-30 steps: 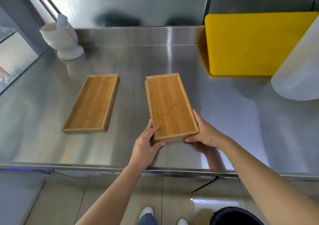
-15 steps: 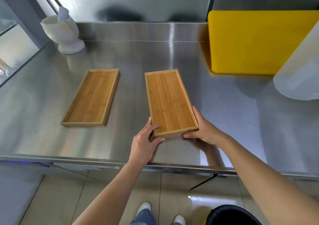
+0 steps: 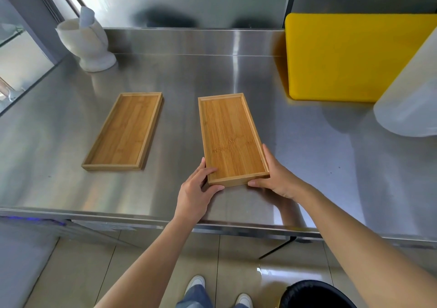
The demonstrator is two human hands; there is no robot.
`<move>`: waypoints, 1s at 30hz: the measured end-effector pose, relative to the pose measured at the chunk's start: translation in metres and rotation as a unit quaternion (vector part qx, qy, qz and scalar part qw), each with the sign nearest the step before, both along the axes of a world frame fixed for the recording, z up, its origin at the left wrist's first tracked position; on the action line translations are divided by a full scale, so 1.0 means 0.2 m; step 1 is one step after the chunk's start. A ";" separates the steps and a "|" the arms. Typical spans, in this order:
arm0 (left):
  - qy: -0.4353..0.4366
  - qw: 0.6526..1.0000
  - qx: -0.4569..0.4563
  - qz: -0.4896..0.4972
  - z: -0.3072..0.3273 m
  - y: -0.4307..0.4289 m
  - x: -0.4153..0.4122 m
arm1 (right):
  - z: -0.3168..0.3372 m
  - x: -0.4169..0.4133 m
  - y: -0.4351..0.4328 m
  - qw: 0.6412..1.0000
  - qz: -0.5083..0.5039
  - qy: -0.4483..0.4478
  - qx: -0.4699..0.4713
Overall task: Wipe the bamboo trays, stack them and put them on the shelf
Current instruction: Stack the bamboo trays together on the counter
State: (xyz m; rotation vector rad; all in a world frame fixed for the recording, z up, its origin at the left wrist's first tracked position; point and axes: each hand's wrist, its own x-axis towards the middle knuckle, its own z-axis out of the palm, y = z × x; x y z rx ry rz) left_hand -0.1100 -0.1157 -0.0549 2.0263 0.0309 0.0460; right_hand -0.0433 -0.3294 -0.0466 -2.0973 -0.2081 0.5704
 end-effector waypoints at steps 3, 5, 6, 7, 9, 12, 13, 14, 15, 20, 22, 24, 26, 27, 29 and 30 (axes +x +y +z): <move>0.003 1.000 -0.004 -0.012 0.01 0.00 0.00 | 0.04 0.01 -0.02 1.000 0.000 0.012 0.015; 0.022 0.999 -0.011 -0.037 0.02 0.03 0.00 | 0.09 0.02 -0.05 1.000 0.014 0.026 0.010; 0.031 0.998 -0.013 -0.050 0.03 0.05 0.00 | 0.13 0.04 -0.06 0.999 0.021 0.031 -0.006; 0.031 0.998 -0.007 -0.056 0.03 0.08 0.00 | 0.16 0.05 -0.07 0.999 0.021 0.029 -0.029; 0.011 0.999 0.024 -0.041 0.05 0.16 0.01 | 0.24 0.10 -0.05 0.997 -0.018 -0.013 -0.073; -0.043 0.997 0.050 0.029 0.11 0.33 0.07 | 0.36 0.13 0.08 0.986 -0.081 -0.124 -0.080; -0.057 0.996 0.047 0.055 0.14 0.40 0.10 | 0.39 0.14 0.16 0.982 -0.083 -0.152 -0.074; -0.068 0.993 0.044 0.080 0.16 0.46 0.13 | 0.41 0.15 0.24 0.980 -0.078 -0.173 -0.065; -0.080 0.990 0.049 0.106 0.19 0.53 0.17 | 0.42 0.16 0.34 0.978 -0.069 -0.188 -0.052; -0.044 0.969 0.123 0.208 0.26 0.89 0.26 | 0.36 0.20 0.86 0.990 -0.005 -0.142 0.004; 0.003 0.967 0.129 0.221 0.26 1.02 0.27 | 0.30 0.21 1.04 0.996 0.009 -0.083 0.009; 0.054 0.965 0.135 0.220 0.24 1.13 0.28 | 0.24 0.21 1.20 1.000 0.004 -0.020 0.019; 0.108 0.964 0.126 0.208 0.22 1.20 0.27 | 0.20 0.21 1.31 0.998 -0.022 0.041 0.043; 0.133 0.965 0.108 0.200 0.20 1.22 0.26 | 0.19 0.21 1.36 0.996 -0.039 0.066 0.055; 0.167 0.968 0.045 0.184 0.18 1.23 0.26 | 0.16 0.19 1.45 0.993 -0.053 0.083 0.058; 0.180 0.968 0.011 0.175 0.17 1.23 0.26 | 0.15 0.17 1.49 0.995 -0.044 0.073 0.043</move>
